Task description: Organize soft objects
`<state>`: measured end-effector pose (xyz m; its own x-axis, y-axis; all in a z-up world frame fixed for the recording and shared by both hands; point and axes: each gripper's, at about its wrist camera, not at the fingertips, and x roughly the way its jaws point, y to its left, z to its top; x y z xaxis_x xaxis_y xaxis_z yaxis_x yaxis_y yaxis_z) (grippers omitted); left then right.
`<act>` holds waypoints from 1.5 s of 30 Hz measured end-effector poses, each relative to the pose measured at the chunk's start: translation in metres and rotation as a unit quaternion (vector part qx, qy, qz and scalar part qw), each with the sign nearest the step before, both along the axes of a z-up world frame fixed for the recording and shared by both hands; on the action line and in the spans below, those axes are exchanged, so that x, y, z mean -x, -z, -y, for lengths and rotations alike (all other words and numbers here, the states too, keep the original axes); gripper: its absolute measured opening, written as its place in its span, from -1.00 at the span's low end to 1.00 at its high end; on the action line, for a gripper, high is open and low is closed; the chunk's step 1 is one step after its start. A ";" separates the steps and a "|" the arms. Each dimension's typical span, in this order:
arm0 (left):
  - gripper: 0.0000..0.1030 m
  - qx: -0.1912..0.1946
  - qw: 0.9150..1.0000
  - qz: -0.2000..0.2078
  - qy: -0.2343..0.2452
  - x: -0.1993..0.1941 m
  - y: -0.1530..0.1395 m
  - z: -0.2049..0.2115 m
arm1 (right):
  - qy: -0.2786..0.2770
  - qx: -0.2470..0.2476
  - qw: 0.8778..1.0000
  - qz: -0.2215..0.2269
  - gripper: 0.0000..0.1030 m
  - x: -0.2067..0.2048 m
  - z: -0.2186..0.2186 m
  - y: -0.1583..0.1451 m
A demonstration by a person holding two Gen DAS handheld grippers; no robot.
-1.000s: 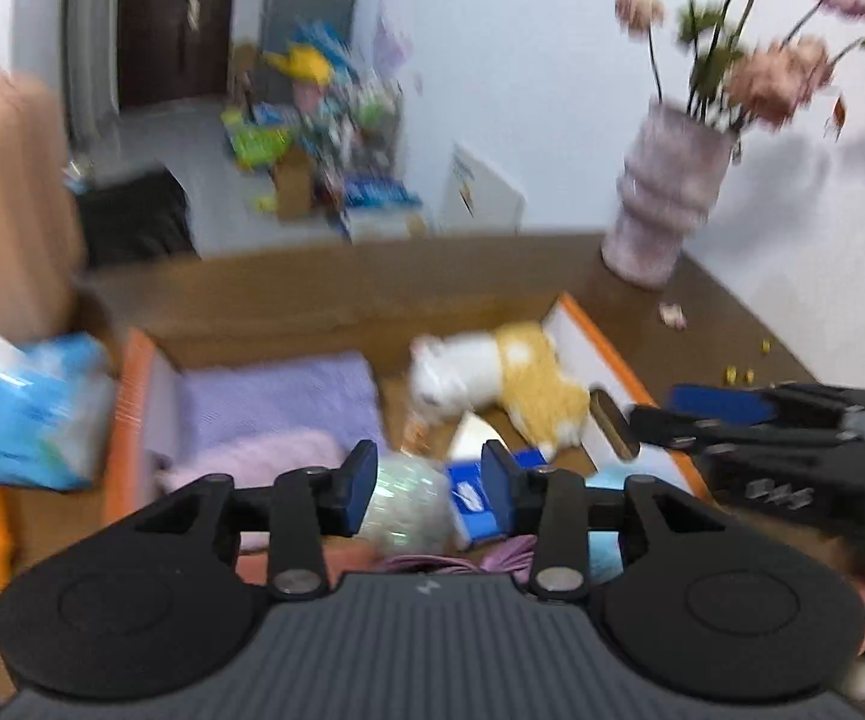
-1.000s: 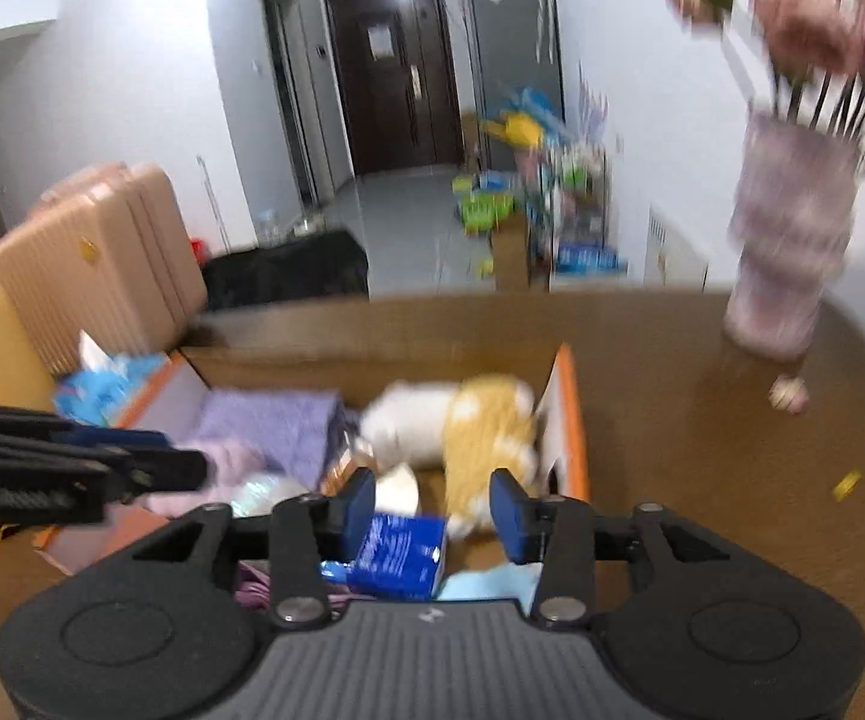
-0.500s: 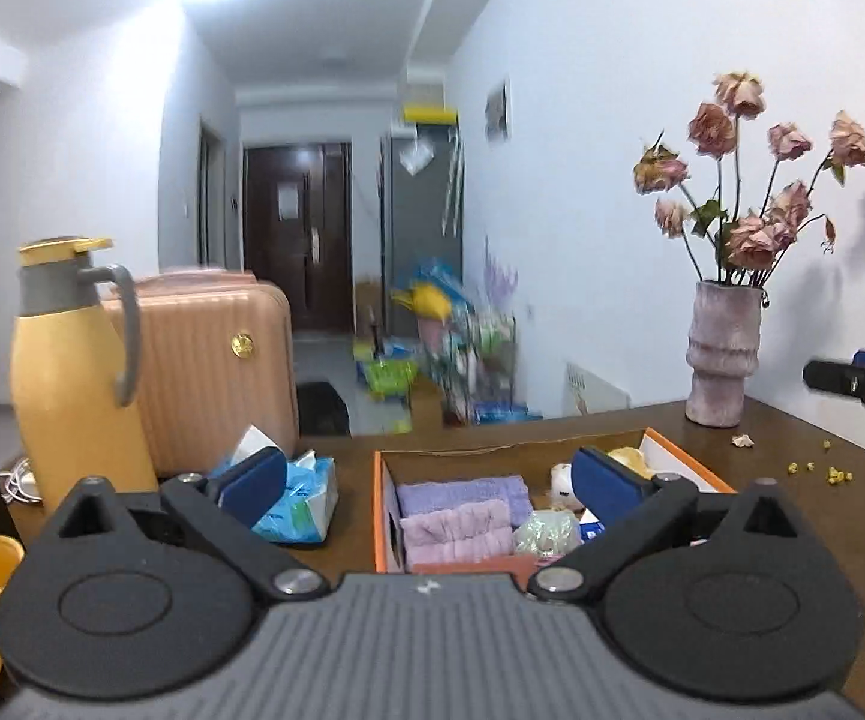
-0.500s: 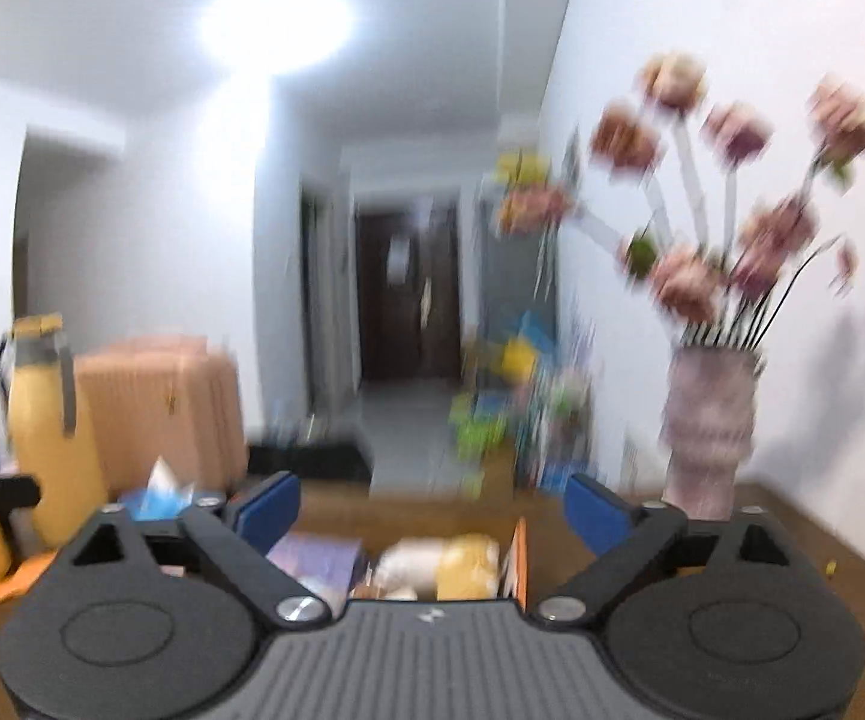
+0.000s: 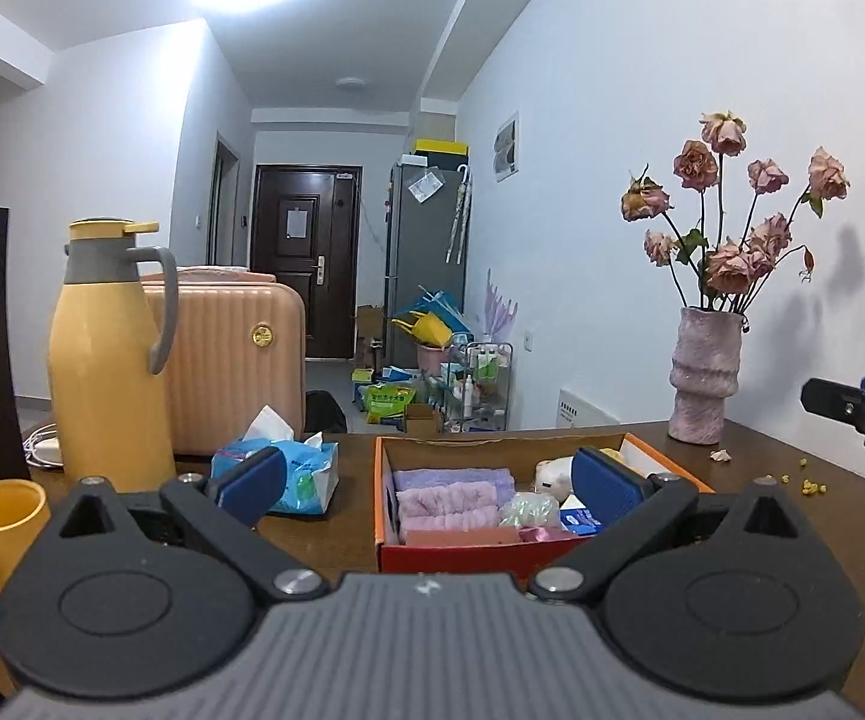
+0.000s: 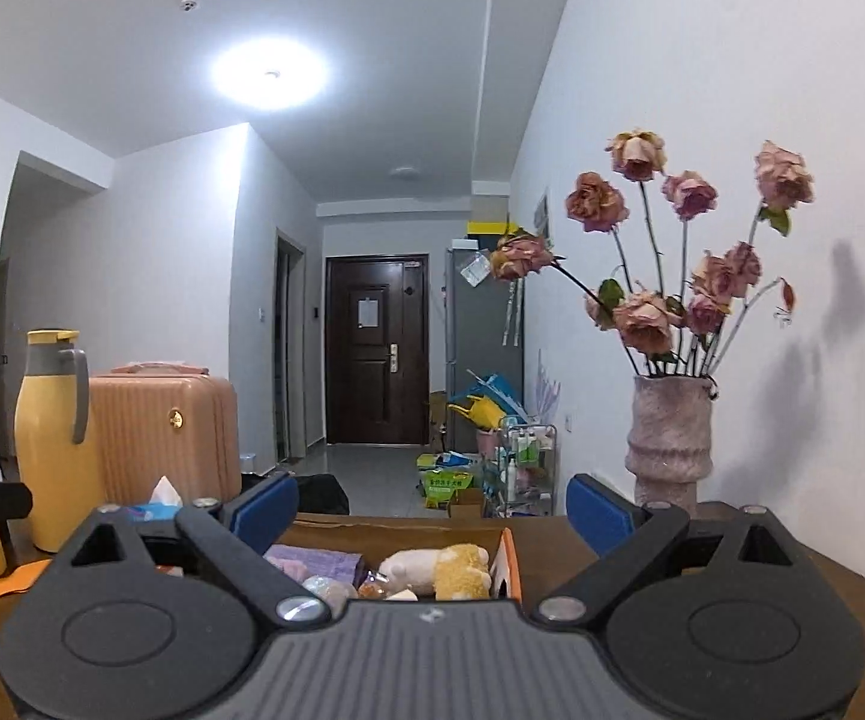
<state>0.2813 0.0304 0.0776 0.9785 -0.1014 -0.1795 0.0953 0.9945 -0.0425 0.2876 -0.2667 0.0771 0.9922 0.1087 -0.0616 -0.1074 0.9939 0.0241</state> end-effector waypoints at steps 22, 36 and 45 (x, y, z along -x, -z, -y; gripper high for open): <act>1.00 -0.023 0.999 0.030 -0.036 0.229 0.065 -0.019 | -0.016 -0.034 0.999 -0.010 1.00 0.244 -0.013 0.074; 1.00 -0.017 0.999 0.033 0.003 0.249 0.062 -0.015 | -0.048 -0.028 0.998 -0.018 1.00 0.284 -0.042 0.092; 1.00 -0.018 0.999 0.031 -0.001 0.248 0.062 -0.015 | -0.042 -0.020 0.999 -0.017 1.00 0.282 -0.044 0.091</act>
